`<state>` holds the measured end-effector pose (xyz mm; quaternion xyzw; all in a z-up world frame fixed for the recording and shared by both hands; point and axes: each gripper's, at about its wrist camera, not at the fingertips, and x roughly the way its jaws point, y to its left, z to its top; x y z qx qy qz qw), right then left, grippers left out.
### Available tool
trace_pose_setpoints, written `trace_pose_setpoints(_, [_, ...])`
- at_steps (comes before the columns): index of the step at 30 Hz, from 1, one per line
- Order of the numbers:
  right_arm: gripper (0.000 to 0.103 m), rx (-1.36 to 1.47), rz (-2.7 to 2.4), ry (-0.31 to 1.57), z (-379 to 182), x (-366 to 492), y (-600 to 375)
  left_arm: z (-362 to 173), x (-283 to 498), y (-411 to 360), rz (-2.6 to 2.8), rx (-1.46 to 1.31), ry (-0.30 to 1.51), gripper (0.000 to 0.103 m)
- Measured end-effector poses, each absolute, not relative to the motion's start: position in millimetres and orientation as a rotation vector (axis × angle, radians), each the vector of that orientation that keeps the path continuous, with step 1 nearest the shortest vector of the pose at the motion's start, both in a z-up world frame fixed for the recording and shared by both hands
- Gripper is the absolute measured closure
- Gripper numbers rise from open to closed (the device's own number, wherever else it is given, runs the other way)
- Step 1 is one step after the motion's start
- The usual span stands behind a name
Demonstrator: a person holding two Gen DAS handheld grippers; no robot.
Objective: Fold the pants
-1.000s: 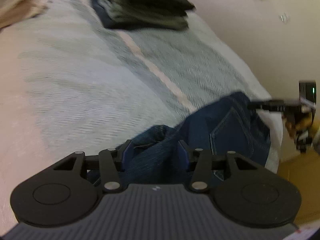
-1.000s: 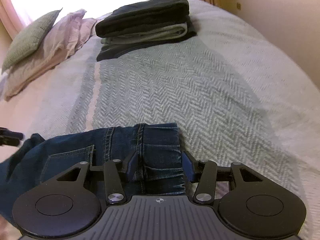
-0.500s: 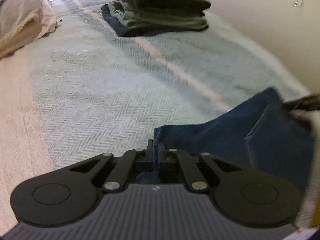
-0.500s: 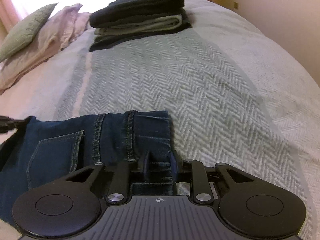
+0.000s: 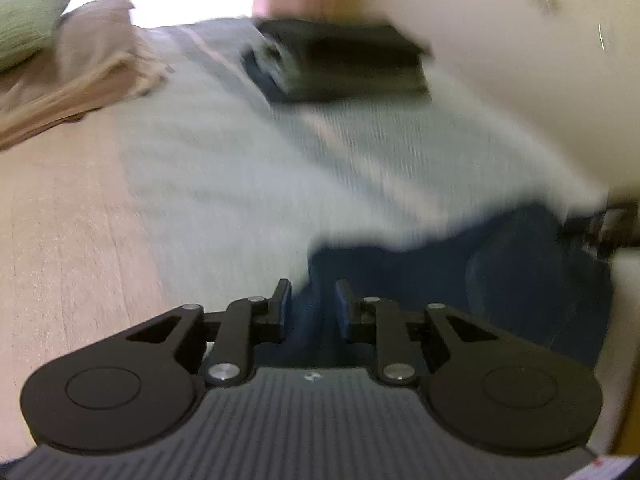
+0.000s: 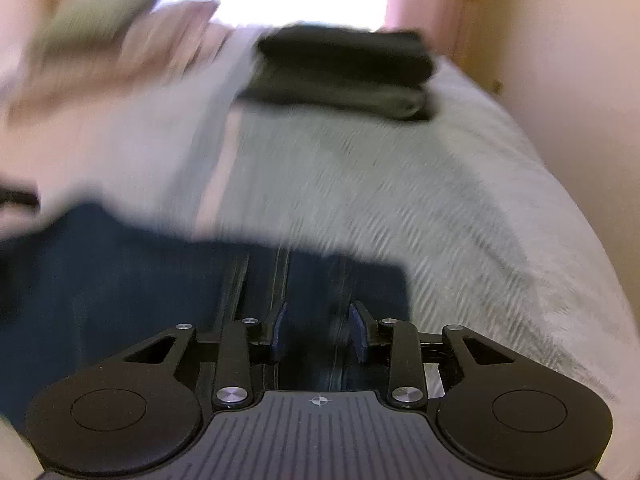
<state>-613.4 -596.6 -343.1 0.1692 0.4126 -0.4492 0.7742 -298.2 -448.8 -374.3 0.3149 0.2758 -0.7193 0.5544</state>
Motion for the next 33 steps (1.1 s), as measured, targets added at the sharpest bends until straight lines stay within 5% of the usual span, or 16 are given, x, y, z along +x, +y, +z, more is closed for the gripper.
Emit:
trace_pose_setpoints(2, [0.069, 0.299, -0.967, 1.048, -369.6, -622.1, -582.4, -401.7, -290.2, -448.4, -1.637, 0.819, 0.635, 0.080])
trace_pose_setpoints(5, [0.058, 0.375, -0.973, 0.995, -361.4, -659.2, -562.7, -396.8, -264.1, -443.4, -1.616, 0.700, 0.750, 0.079])
trace_pose_setpoints(8, [0.057, 0.481, -1.032, 0.967, -335.2, -669.6, -560.4, -380.2, -259.9, -425.0, -1.582, 0.700, 0.730, 0.079])
trace_pose_setpoints(15, [0.058, 1.223, -1.162, 0.331, -330.2, -742.4, -534.5, -361.2, -245.0, -376.3, -1.497, 0.616, 0.830, 0.080])
trace_pose_setpoints(22, [0.061, 1.466, -1.159, 0.132, -375.4, -761.4, -543.7, -374.5, -227.7, -363.3, -1.401, 0.552, 0.949, 0.080])
trace_pose_setpoints(26, [0.092, 1.466, -1.165, 0.142, -381.8, -762.1, -546.8, -378.6, -231.4, -362.9, -1.398, 0.548, 0.961, 0.080])
trace_pose_setpoints(32, [0.094, 1.284, -1.195, 0.304, -361.3, -749.4, -528.4, -386.3, -235.9, -365.6, -1.393, 0.590, 0.936, 0.080])
trace_pose_setpoints(33, [0.087, 1.280, -1.201, 0.345, -367.3, -745.9, -530.2, -389.3, -235.5, -367.0, -1.374, 0.594, 0.940, 0.080])
